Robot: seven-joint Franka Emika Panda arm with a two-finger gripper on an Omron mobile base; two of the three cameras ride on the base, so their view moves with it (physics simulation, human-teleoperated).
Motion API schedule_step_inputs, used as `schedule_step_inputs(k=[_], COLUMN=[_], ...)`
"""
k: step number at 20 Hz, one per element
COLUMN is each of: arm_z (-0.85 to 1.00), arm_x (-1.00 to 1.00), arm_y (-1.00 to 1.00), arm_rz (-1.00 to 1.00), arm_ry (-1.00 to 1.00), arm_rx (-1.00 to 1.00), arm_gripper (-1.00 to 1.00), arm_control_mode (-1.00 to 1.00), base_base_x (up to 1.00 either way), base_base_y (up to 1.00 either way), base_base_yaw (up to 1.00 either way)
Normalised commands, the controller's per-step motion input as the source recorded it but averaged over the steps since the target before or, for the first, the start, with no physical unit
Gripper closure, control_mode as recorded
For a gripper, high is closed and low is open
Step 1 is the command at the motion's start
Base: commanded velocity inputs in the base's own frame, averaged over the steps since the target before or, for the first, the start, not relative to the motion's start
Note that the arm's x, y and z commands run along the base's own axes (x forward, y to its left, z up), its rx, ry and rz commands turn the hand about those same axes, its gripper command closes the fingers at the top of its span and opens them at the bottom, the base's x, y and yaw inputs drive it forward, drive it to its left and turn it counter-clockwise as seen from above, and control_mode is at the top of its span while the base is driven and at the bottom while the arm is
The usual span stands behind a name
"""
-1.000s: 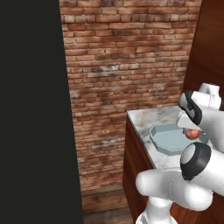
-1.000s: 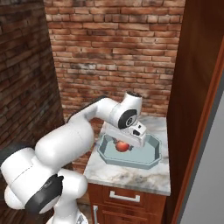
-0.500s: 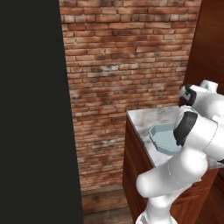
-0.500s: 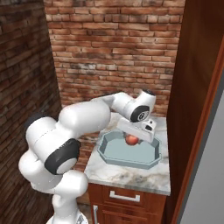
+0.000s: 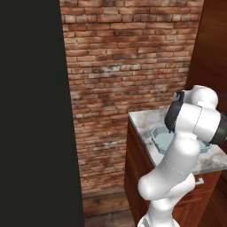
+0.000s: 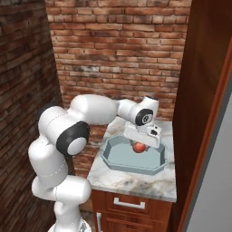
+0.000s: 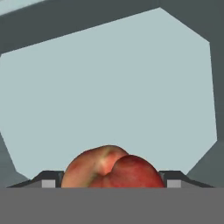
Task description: Pick the orange and peach from the fridge and place them inside the tupperware on the counter.
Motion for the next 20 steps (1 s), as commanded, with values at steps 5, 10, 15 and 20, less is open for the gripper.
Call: schedule_step_inputs(k=[5,10,15,20], arm_z=[-0.52,-0.41,-0.28,-0.03], arm_x=[0.00,0.00,0.00,-0.05], arm_y=[0.00,0.01,0.01,0.02], arm_rz=[0.00,0.00,0.00,0.00], arm_ry=[0.00,0.00,0.00,-0.08], arm_rx=[-0.03,0.00,-0.01,0.00], arm_gripper=[1.00,1.00,-1.00,-1.00], arm_control_mode=[-1.00,-1.00,-1.00,-1.00], base_base_x=[0.00,0.00,0.00,0.00], base_base_y=[0.00,0.00,0.00,0.00], base_base_yaw=[0.00,0.00,0.00,0.00])
